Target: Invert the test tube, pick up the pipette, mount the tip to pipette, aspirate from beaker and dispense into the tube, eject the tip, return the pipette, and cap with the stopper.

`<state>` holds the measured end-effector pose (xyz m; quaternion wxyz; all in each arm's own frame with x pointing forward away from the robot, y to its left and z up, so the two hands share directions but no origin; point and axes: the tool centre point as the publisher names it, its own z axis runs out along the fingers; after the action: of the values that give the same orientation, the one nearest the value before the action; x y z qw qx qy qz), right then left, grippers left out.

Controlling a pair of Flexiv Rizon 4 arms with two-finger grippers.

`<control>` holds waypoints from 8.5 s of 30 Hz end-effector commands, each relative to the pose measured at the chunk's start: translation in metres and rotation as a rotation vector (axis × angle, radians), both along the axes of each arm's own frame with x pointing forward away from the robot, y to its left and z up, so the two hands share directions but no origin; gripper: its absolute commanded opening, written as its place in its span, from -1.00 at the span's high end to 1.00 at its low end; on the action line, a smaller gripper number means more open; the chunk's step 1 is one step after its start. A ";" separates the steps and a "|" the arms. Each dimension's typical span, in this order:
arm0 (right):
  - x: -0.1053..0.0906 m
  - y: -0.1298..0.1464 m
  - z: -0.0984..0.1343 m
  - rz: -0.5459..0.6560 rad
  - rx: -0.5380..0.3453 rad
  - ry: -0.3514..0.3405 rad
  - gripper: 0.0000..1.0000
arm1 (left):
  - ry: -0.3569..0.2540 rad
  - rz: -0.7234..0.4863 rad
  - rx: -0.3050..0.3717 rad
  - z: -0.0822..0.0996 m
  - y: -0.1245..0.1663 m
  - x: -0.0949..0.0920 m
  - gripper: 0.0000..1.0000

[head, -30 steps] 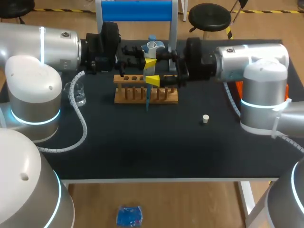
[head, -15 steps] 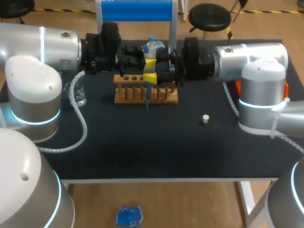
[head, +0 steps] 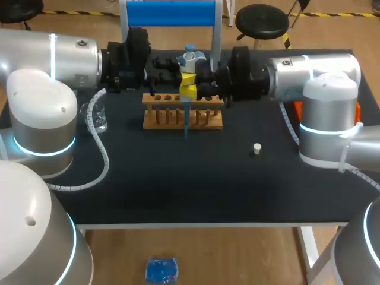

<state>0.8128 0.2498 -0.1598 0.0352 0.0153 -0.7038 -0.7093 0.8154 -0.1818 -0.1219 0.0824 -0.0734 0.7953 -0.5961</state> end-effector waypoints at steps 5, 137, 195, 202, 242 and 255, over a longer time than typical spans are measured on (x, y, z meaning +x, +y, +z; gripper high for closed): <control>0.002 -0.005 -0.001 -0.002 0.017 0.009 1.00 | -0.002 0.000 -0.002 0.000 0.001 0.000 1.00; 0.108 -0.394 -0.023 -0.186 -0.051 -0.005 1.00 | -0.002 0.000 -0.002 0.000 0.001 0.000 -1.00; 0.102 -0.397 -0.024 -0.045 -0.023 -0.030 1.00 | -0.002 0.000 -0.002 0.000 0.001 0.000 -1.00; 0.102 -0.397 -0.024 -0.045 -0.023 -0.030 1.00 | -0.002 0.087 0.033 0.035 -0.035 -0.003 -1.00; 0.102 -0.397 -0.024 -0.045 -0.023 -0.030 1.00 | 0.035 0.000 0.050 0.052 -0.232 0.082 -1.00; 0.102 -0.397 -0.024 -0.045 -0.023 -0.030 1.00 | 0.035 0.000 0.050 0.052 -0.232 0.082 -1.00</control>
<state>0.9137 -0.1460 -0.1841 0.0067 0.0078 -0.7118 -0.7023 0.8975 -0.4142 -0.0689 0.0714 -0.0825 0.8121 -0.5732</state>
